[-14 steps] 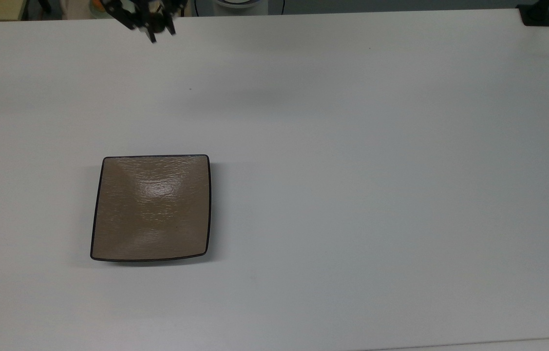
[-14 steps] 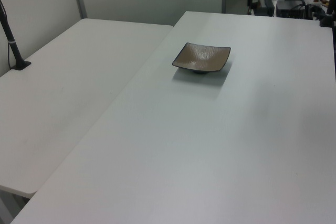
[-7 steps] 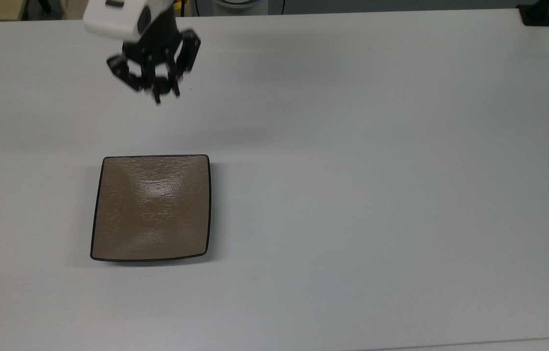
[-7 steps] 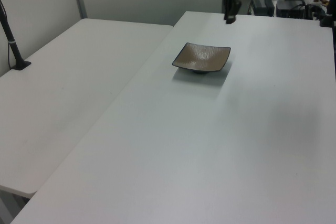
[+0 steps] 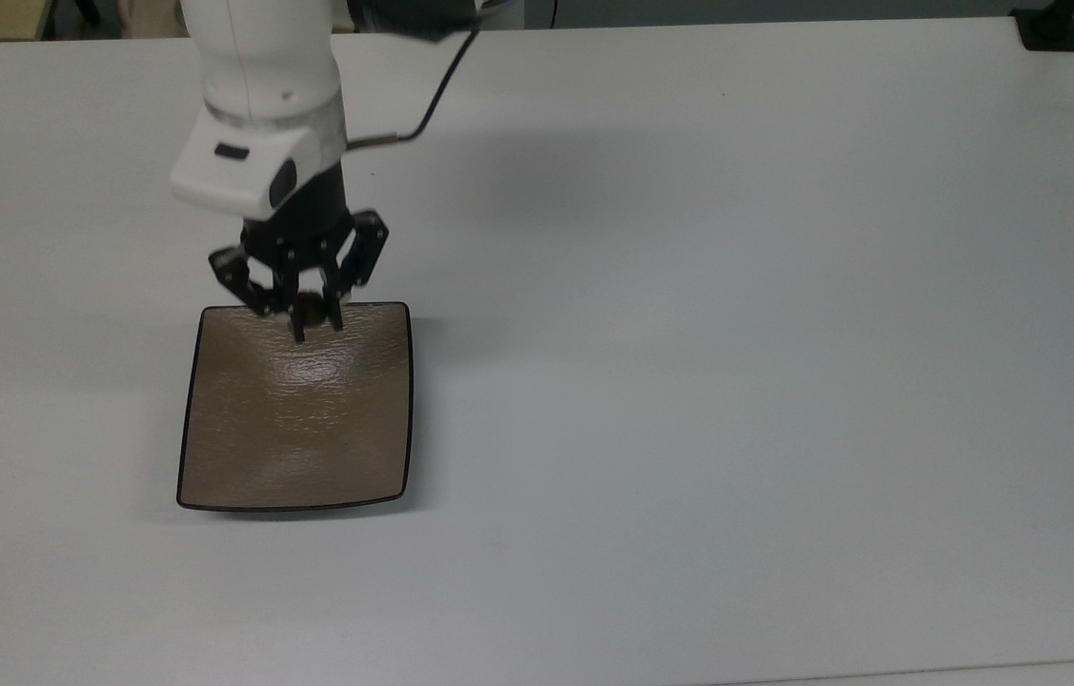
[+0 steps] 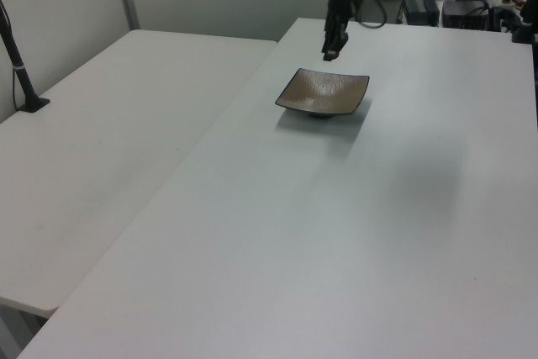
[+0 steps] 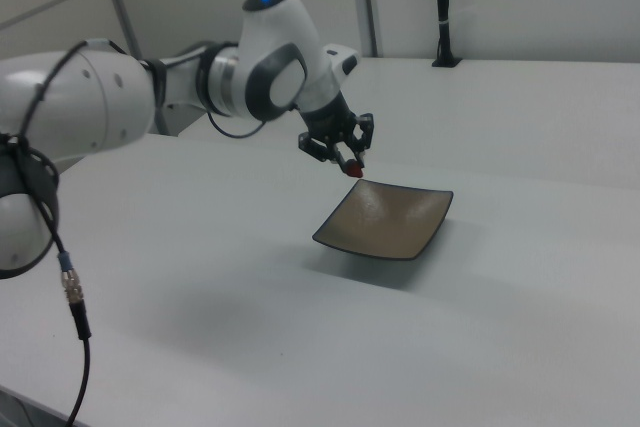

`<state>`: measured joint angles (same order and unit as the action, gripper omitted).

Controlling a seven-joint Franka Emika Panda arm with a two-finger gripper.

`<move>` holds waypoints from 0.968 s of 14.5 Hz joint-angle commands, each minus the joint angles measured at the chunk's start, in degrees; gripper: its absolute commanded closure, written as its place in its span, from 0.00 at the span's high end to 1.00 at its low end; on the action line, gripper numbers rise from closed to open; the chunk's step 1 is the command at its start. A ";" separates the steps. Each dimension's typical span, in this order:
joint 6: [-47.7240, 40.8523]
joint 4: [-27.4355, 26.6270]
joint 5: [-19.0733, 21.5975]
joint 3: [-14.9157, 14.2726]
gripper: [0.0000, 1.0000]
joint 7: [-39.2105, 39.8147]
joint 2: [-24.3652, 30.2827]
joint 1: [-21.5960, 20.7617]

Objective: Strawberries on a ceramic plate
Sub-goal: 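Lower the strawberry onto the plate center and open the gripper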

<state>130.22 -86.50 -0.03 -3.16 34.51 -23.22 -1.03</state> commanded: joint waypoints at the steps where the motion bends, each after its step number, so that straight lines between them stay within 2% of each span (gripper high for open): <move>1: 7.66 -1.65 0.91 -0.71 0.03 -0.68 -0.42 -0.46; 9: 13.30 -2.09 0.91 -0.71 0.05 -0.41 -6.04 -0.46; 14: 20.15 -2.18 0.64 -0.71 0.07 -0.41 -10.08 -0.02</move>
<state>146.04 -88.06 -0.02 -3.25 34.41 -31.62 -0.82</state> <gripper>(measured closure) 0.700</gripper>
